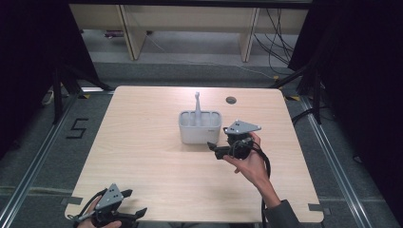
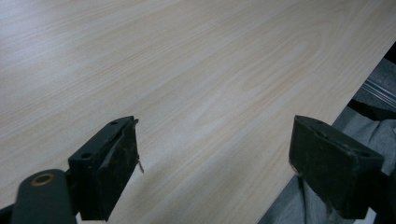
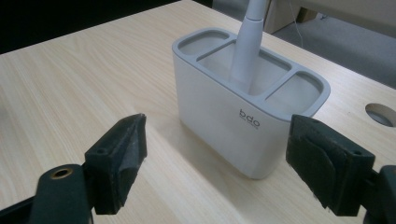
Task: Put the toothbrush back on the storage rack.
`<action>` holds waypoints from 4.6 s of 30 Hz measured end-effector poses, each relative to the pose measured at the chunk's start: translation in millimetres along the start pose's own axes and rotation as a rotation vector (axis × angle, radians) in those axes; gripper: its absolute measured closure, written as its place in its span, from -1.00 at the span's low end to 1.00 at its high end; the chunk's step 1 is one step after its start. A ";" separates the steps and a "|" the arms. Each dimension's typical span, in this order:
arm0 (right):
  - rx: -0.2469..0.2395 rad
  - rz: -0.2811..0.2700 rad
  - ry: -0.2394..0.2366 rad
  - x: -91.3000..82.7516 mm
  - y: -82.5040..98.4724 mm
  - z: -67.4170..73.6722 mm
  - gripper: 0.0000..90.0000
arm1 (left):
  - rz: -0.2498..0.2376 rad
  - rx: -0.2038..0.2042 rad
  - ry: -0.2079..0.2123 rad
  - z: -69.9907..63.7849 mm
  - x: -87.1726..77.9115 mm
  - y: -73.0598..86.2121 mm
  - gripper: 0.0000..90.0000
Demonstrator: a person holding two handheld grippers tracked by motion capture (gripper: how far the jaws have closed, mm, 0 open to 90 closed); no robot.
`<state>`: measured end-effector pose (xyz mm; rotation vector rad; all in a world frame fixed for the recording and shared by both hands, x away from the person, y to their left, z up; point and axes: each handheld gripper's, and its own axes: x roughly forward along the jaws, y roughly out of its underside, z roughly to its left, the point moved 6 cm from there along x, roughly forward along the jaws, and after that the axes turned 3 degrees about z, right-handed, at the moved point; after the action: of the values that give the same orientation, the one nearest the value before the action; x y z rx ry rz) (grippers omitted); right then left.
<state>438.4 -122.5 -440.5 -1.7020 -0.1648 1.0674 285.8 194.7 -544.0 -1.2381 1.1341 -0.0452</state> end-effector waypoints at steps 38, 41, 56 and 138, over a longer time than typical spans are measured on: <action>0.018 0.009 -0.037 -30.2 32.8 15.6 -0.63 | -0.007 -0.021 0.005 -1.7 0.2 -0.5 -0.67; 0.023 0.007 -0.040 -31.5 37.1 18.7 -0.63 | -0.010 -0.017 0.006 -0.9 1.1 -0.2 -0.67; 0.045 0.030 -0.067 -35.0 60.6 29.1 -0.63 | -0.019 -0.025 0.003 -1.5 3.0 -0.6 -0.67; 0.098 0.167 -0.074 -59.7 142.7 33.7 -0.63 | -0.006 -0.017 0.002 -1.8 1.4 -0.4 -0.67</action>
<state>325.1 -193.3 -525.3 -1.6102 -0.0164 1.2422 285.5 192.5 -544.4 -1.2570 1.1345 -0.0414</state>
